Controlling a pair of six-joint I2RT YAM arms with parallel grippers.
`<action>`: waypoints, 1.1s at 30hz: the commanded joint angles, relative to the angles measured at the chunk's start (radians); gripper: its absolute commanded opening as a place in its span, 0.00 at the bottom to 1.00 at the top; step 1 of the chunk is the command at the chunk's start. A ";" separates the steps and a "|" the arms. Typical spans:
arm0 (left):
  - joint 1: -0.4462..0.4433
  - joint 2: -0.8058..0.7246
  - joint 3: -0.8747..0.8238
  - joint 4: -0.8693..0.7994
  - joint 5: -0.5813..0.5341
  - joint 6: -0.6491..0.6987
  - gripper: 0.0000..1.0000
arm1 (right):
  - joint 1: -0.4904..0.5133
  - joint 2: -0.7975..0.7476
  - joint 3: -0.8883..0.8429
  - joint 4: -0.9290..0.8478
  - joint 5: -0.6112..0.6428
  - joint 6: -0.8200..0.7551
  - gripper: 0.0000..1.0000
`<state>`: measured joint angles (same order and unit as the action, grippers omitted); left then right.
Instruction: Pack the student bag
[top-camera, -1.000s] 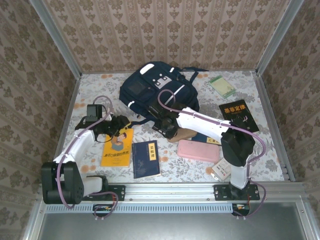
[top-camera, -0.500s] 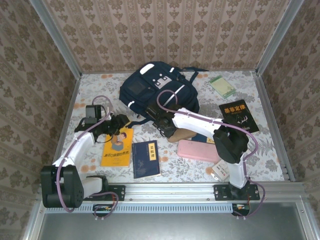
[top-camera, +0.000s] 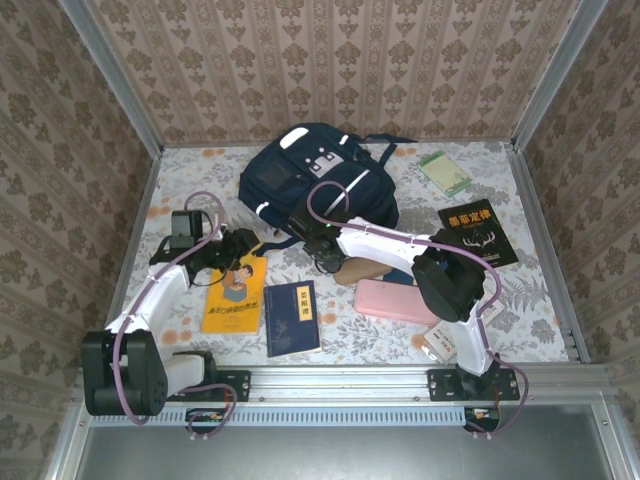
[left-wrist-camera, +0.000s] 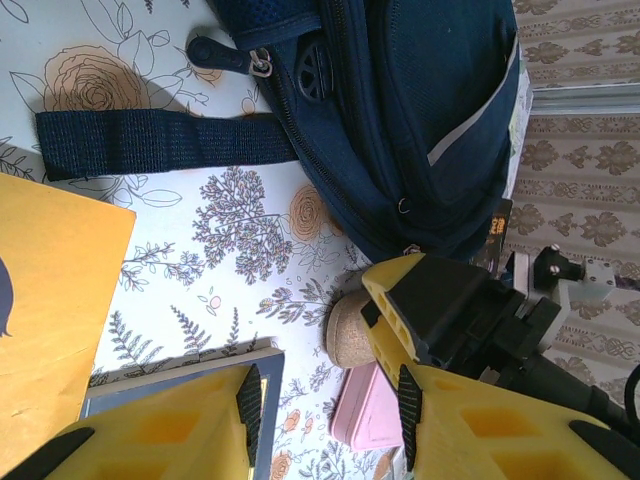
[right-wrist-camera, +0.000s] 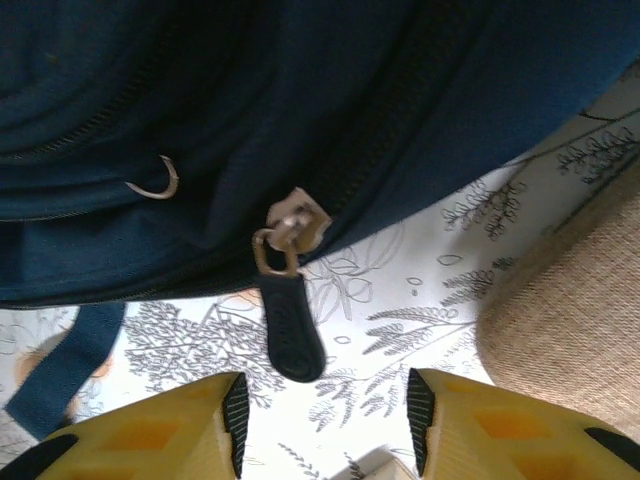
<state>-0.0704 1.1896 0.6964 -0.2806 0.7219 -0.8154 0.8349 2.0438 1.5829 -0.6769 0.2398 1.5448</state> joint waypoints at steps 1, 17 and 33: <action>0.005 -0.008 -0.011 0.020 0.020 -0.008 0.43 | -0.005 0.012 0.004 0.046 0.073 -0.025 0.46; 0.006 0.002 -0.011 0.027 0.021 -0.011 0.42 | -0.016 0.029 -0.033 0.098 0.085 -0.071 0.33; 0.012 0.005 -0.013 0.026 0.009 -0.007 0.41 | -0.023 -0.040 -0.090 0.134 0.063 -0.069 0.00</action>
<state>-0.0689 1.1900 0.6930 -0.2752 0.7250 -0.8158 0.8177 2.0495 1.5158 -0.5434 0.2920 1.4860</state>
